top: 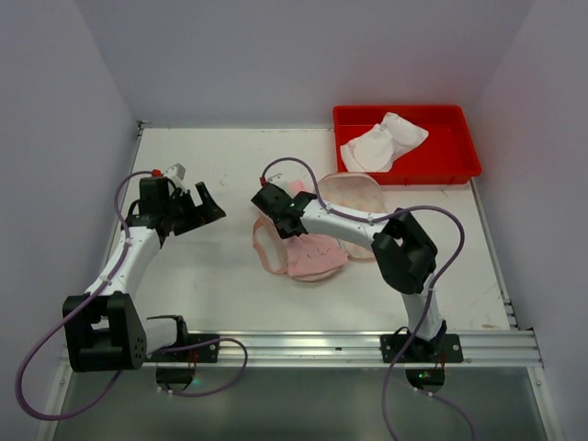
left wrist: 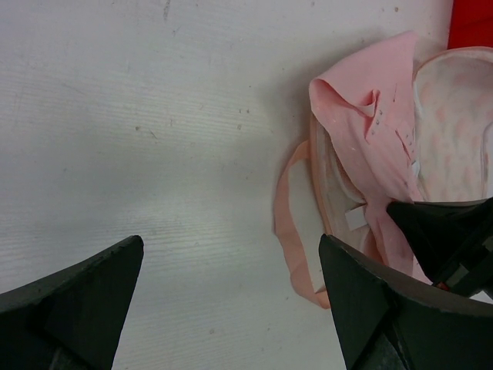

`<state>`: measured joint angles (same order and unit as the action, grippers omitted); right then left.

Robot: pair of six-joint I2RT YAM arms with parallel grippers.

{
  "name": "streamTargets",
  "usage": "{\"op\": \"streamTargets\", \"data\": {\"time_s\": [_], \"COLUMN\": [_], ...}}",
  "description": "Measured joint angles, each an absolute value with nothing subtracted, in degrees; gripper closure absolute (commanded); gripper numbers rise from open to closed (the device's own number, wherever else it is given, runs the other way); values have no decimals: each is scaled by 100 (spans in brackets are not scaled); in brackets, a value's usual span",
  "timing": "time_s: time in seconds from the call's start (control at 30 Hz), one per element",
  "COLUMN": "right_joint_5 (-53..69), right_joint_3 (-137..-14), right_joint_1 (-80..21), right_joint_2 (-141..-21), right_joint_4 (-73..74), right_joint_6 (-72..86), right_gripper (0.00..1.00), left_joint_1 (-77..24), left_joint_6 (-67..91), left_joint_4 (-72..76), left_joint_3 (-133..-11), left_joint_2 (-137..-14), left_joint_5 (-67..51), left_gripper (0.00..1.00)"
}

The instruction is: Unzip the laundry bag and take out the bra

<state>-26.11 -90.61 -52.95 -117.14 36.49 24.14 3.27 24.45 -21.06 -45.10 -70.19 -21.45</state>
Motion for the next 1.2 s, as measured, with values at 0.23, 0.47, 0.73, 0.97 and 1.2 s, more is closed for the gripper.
{"op": "streamTargets", "data": {"time_s": [0.23,0.47,0.73,0.97,1.2], "right_joint_5": [-2209,-1385,-921,-943,-884], "right_joint_3": [-8973,-9537,-10398,-11524,-11572], "right_joint_1": [-5223,-4397,-2641,-1260,-364], "right_joint_2": [-10628,-9262,-9192,-9996,-10630], "right_joint_4": [3717,3688,3669,3671,2790], "right_joint_6": [2381,2403,2670,2974,2856], "right_gripper": [100,100,100,100,100], "left_joint_1": [327,327,327,331,333], "left_joint_6": [2445,2445,2445,2443,2443], "left_joint_4": [-2106,-2106,-2106,-2108,-2108], "left_joint_3": [-4510,-4510,-4510,-4510,-4510], "left_joint_2": [-7015,-7015,-7015,-7015,-7048], "left_joint_5": [-2145,-2145,-2143,-2141,-2123], "left_gripper": [0,0,0,0,0]}}
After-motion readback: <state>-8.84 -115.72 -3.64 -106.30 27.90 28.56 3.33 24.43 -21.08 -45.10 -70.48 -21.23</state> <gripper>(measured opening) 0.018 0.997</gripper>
